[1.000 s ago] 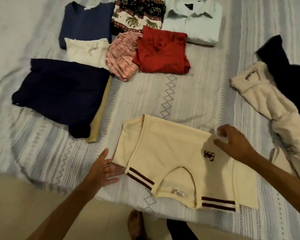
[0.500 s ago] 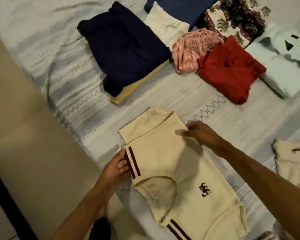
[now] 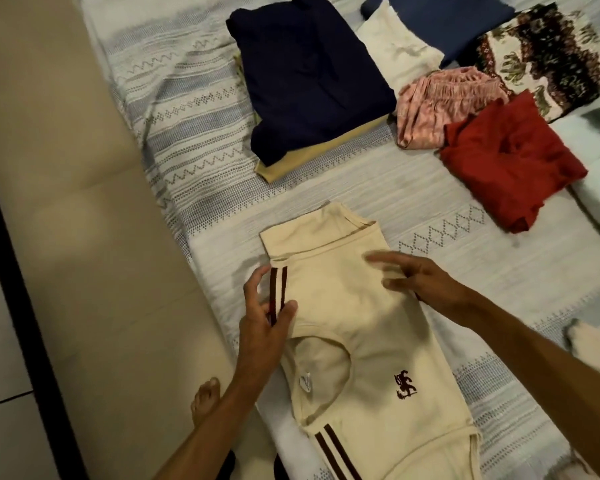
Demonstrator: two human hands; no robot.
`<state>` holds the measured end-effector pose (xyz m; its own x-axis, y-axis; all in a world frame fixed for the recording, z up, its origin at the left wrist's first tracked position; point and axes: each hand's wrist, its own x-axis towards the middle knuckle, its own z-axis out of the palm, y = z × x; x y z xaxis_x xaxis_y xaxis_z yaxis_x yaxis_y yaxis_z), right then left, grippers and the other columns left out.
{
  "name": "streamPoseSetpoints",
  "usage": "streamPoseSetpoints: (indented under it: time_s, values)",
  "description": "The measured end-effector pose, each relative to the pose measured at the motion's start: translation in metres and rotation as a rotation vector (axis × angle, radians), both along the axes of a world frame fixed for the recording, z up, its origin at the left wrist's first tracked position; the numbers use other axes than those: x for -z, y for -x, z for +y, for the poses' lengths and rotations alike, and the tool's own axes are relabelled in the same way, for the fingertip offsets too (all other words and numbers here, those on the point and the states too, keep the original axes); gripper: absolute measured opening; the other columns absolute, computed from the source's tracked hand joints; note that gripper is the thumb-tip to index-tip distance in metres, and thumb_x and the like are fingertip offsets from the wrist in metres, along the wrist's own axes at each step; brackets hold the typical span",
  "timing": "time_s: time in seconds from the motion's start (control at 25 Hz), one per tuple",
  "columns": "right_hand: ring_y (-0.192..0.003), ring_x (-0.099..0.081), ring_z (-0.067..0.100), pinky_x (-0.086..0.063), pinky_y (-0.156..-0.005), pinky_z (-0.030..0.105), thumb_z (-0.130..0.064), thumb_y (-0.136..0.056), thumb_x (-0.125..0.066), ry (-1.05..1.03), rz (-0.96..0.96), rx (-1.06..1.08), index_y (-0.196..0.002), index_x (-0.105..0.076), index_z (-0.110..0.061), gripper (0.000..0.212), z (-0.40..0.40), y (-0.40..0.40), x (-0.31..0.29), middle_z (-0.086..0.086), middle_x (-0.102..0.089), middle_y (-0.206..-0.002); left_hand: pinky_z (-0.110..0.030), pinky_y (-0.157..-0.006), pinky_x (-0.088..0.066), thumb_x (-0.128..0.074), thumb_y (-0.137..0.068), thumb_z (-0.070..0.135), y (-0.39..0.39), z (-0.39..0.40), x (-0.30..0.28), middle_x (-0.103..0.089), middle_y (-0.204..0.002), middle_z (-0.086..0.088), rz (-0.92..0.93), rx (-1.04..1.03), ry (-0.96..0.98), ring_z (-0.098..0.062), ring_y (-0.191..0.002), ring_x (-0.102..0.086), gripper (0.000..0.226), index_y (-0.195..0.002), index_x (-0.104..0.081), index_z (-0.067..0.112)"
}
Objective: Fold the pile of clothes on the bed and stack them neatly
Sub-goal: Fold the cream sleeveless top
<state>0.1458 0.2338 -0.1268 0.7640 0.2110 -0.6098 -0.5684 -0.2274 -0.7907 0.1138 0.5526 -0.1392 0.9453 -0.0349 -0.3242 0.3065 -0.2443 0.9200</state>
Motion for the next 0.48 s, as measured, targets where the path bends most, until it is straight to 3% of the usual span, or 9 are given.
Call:
streamPoseSetpoints:
  time_s: [0.08,0.16,0.28,0.36,0.44,0.48]
  values:
    - [-0.132,-0.052,-0.008,-0.048,-0.104,0.017,0.002,-0.095,-0.066,-0.017,0.035,0.011,-0.132,-0.071,-0.021,0.044,-0.001,0.002,-0.009,-0.016,-0.063,-0.142,-0.036,-0.069,-0.056,-0.063,-0.104,0.019,0.007,0.001,-0.006,-0.07,-0.105,0.019,-0.058,0.033,-0.04,-0.019,-0.071,-0.062,0.054,-0.152,-0.044,0.035]
    - [-0.13,-0.052,-0.012,-0.049,-0.094,0.01,-0.001,-0.093,-0.071,-0.011,0.066,0.037,-0.13,-0.072,-0.022,0.043,-0.005,0.007,-0.017,-0.017,-0.063,-0.142,-0.027,-0.085,-0.053,-0.06,-0.106,0.014,0.01,0.001,-0.008,-0.069,-0.123,0.022,-0.027,0.069,-0.06,-0.005,-0.091,-0.064,0.039,-0.138,-0.062,0.036]
    - [-0.137,-0.049,-0.006,-0.045,-0.106,0.02,-0.003,-0.084,-0.08,-0.016,0.075,0.044,-0.129,-0.073,-0.029,0.052,-0.012,0.015,-0.029,-0.016,-0.062,-0.143,-0.025,-0.099,-0.053,-0.074,-0.096,0.011,0.008,-0.001,-0.013,-0.072,-0.124,0.019,0.166,0.067,0.009,-0.002,-0.116,-0.065,0.032,-0.119,-0.076,0.033]
    - [-0.128,-0.057,0.0,-0.042,-0.113,0.026,-0.003,-0.078,-0.086,0.003,0.095,0.046,-0.127,-0.074,-0.031,0.058,-0.015,0.022,-0.038,-0.009,-0.073,-0.124,-0.016,-0.104,-0.049,-0.086,-0.084,0.013,0.012,-0.001,-0.024,-0.07,-0.128,0.023,0.191,0.11,-0.014,0.007,-0.124,-0.06,0.046,-0.124,-0.074,0.032]
    - [-0.113,-0.063,0.001,-0.046,-0.109,0.029,-0.007,-0.075,-0.089,0.099,0.074,-0.009,-0.124,-0.074,-0.032,0.057,-0.021,0.032,-0.049,-0.009,-0.078,-0.095,-0.011,-0.105,-0.045,-0.089,-0.08,0.011,0.024,0.002,-0.036,-0.069,-0.129,0.024,0.107,0.161,-0.093,0.011,-0.124,-0.058,0.053,-0.127,-0.074,0.031]
    - [-0.107,-0.066,0.0,-0.05,-0.103,0.029,-0.012,-0.073,-0.092,0.213,0.017,-0.065,-0.121,-0.076,-0.033,0.055,-0.023,0.039,-0.054,-0.013,-0.078,-0.09,-0.011,-0.105,-0.045,-0.089,-0.08,0.01,0.033,0.003,-0.042,-0.069,-0.129,0.023,0.05,0.185,-0.145,0.011,-0.122,-0.059,0.054,-0.127,-0.074,0.03]
